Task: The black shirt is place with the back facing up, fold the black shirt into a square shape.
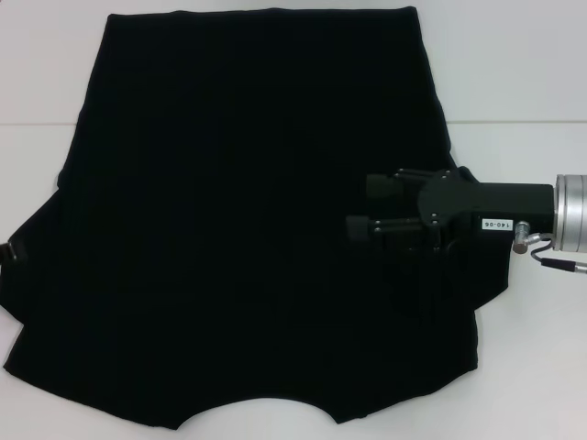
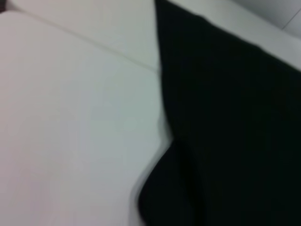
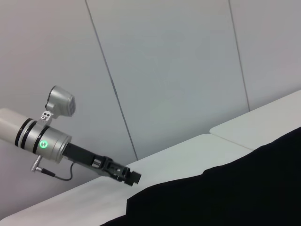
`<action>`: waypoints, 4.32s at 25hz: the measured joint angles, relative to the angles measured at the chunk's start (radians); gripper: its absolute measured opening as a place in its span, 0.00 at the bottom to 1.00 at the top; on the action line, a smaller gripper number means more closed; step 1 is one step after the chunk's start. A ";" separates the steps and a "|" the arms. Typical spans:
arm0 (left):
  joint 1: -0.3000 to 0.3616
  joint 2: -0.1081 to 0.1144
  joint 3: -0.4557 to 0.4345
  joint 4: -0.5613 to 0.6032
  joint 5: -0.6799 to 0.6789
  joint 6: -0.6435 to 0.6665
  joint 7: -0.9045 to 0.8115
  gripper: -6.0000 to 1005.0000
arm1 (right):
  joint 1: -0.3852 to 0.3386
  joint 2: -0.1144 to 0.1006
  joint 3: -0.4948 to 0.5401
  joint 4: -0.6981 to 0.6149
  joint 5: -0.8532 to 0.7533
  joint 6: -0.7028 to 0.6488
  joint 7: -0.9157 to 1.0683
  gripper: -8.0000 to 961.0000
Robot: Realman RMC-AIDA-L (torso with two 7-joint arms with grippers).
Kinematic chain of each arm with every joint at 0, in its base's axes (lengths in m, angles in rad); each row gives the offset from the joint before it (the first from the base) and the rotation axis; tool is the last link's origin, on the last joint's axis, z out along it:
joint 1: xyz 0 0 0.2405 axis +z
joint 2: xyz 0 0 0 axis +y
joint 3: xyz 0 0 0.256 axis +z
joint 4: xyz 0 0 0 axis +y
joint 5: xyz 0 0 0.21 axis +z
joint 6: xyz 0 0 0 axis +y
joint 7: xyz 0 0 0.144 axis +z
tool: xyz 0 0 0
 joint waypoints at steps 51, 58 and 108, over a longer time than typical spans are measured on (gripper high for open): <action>-0.033 0.003 0.043 -0.087 0.087 -0.077 0.025 0.18 | -0.004 -0.002 0.004 -0.005 0.024 0.018 -0.001 0.95; -0.037 0.005 0.040 -0.089 0.083 -0.077 0.032 0.01 | -0.007 -0.003 0.004 0.000 0.034 0.019 -0.006 0.95; 0.006 0.015 -0.143 -0.032 0.046 -0.081 0.075 0.01 | -0.009 0.007 0.004 0.000 0.053 0.049 -0.011 0.95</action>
